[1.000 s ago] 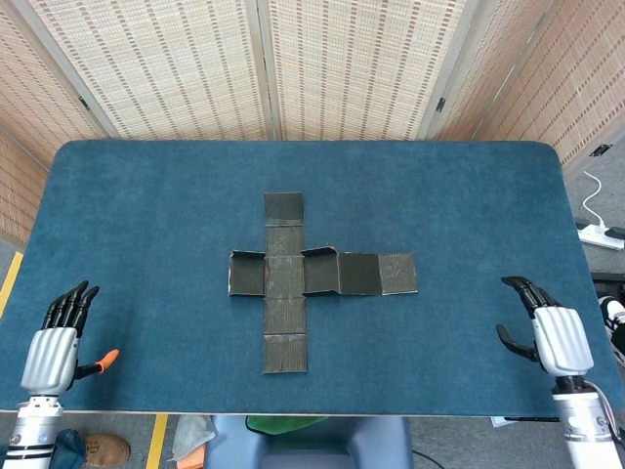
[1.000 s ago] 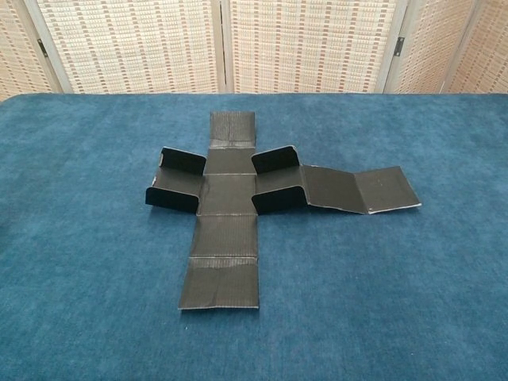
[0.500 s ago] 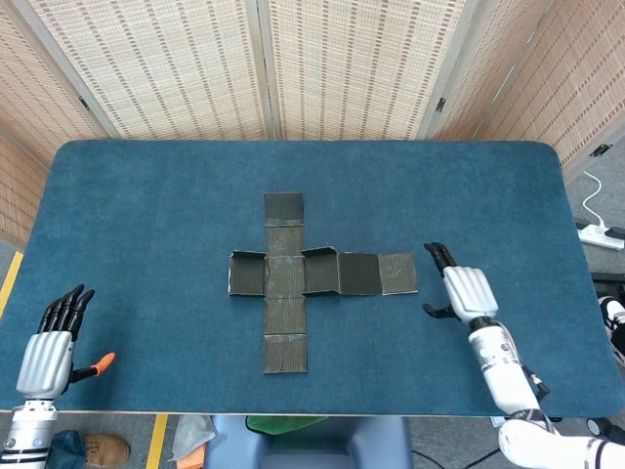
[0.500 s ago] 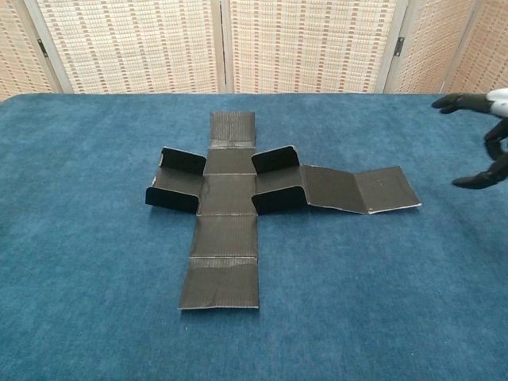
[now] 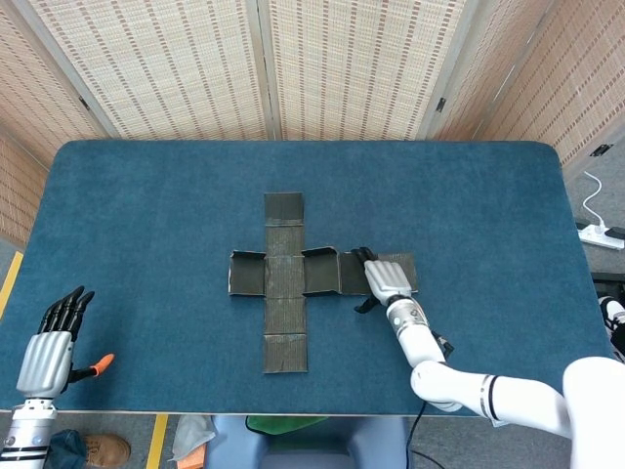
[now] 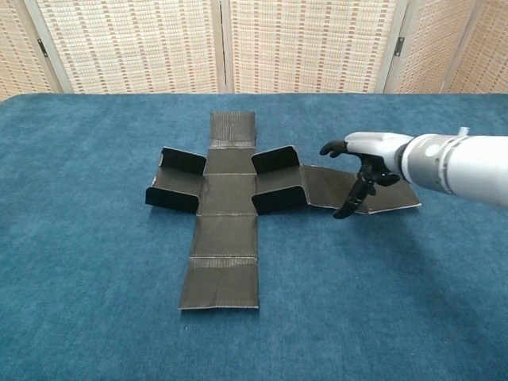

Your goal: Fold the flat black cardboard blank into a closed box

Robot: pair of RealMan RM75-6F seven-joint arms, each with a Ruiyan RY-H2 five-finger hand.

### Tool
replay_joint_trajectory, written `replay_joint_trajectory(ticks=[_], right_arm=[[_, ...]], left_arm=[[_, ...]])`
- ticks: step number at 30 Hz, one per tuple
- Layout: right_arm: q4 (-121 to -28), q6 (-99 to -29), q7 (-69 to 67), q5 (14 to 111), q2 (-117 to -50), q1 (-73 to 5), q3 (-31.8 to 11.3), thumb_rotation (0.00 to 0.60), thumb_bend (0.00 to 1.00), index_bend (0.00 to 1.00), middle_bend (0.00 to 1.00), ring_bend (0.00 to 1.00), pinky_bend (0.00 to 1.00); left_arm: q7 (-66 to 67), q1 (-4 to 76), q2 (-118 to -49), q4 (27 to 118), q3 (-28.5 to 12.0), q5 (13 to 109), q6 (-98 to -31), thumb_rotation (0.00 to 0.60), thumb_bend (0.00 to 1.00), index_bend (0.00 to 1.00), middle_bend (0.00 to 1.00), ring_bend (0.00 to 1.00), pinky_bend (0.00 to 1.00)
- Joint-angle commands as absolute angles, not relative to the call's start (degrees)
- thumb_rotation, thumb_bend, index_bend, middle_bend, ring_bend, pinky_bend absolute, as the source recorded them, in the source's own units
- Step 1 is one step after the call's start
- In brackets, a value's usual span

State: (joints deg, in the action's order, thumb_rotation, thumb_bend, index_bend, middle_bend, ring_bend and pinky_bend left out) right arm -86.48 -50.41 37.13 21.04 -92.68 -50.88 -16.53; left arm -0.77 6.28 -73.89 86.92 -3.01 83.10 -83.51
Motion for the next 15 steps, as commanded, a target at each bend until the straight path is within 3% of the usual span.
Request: replay_joint_trajectory(ticks=[1,15], right_arm=[[-82.8,-50.3,39.7,17.5,-95.4,-54.1,-16.2,0.6,0.07,0.0,0.01,0.74,0.97],[-74.9,-49.5,41.9,11.9,-99.2,-59.0,-15.4,0.6,0.08,0.0,0.01,0.74,0.97]], left_arm=[[-1.0,6.2,-73.9,86.5,-3.0,82.7,-83.2,0.6,0.19,0.06,0.0,0.0,0.09],[-1.5,6.2,-73.8,85.7,-2.8,81.5,-81.5,0.6,0.19,0.06,0.0,0.0,0.09]])
